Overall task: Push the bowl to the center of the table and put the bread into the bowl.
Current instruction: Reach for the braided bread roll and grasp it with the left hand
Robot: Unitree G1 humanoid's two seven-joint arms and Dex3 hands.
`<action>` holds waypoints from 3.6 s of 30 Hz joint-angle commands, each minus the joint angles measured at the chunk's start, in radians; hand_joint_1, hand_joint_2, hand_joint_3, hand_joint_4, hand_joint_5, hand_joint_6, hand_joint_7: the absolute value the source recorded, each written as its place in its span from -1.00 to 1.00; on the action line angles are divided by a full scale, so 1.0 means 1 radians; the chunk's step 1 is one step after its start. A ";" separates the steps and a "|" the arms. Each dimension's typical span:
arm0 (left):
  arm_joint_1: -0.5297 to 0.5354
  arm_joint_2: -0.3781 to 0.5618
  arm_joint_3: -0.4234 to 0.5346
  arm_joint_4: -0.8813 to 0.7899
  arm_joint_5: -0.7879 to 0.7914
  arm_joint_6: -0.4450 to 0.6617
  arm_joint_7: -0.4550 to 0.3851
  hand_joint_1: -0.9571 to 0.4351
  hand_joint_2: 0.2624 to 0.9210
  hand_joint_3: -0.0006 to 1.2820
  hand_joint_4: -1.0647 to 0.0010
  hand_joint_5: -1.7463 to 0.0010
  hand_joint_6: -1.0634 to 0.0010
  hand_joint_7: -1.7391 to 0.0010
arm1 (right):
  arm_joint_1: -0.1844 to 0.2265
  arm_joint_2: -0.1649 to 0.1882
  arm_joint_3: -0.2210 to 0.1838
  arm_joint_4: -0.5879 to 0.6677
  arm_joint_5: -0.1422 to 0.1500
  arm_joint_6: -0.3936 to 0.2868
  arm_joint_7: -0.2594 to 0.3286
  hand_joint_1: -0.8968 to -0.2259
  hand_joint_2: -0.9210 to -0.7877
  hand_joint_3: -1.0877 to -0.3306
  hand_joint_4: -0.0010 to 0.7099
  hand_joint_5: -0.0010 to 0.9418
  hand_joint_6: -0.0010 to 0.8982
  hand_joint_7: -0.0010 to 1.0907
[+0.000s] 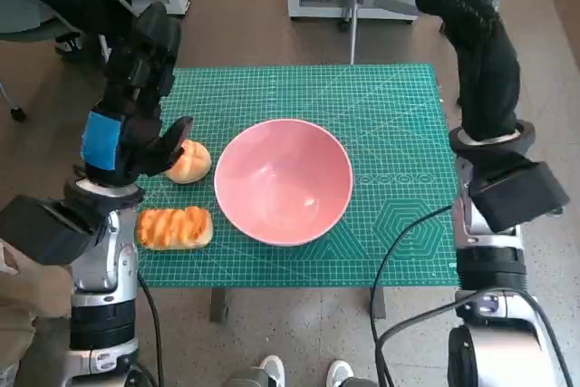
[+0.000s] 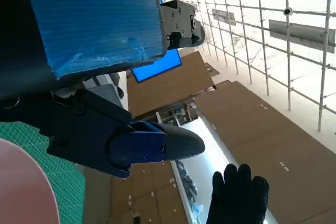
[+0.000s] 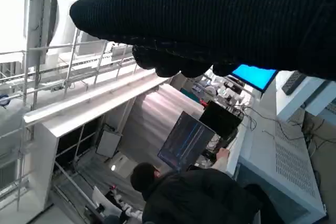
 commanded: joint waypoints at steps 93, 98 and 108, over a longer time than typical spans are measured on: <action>0.511 0.407 0.063 -0.917 0.561 0.736 -0.199 -0.19 0.70 -0.99 0.77 1.00 0.71 0.69 | 0.053 0.045 0.004 -0.034 0.150 0.046 0.191 -0.35 -1.00 -0.16 -0.48 -1.00 -0.65 -0.75; 0.541 0.414 0.007 -0.920 0.630 0.785 -0.202 -0.18 0.71 -1.00 0.77 1.00 0.66 0.76 | 0.047 0.045 0.003 -0.025 0.155 0.053 0.197 -0.35 -1.00 -0.15 -0.48 -1.00 -0.66 -0.74; 0.551 0.405 -0.057 -0.910 0.696 0.828 -0.201 -0.17 0.69 -1.00 0.78 1.00 0.58 0.84 | 0.047 0.045 -0.001 -0.030 0.163 0.063 0.209 -0.35 -1.00 -0.14 -0.49 -1.00 -0.66 -0.72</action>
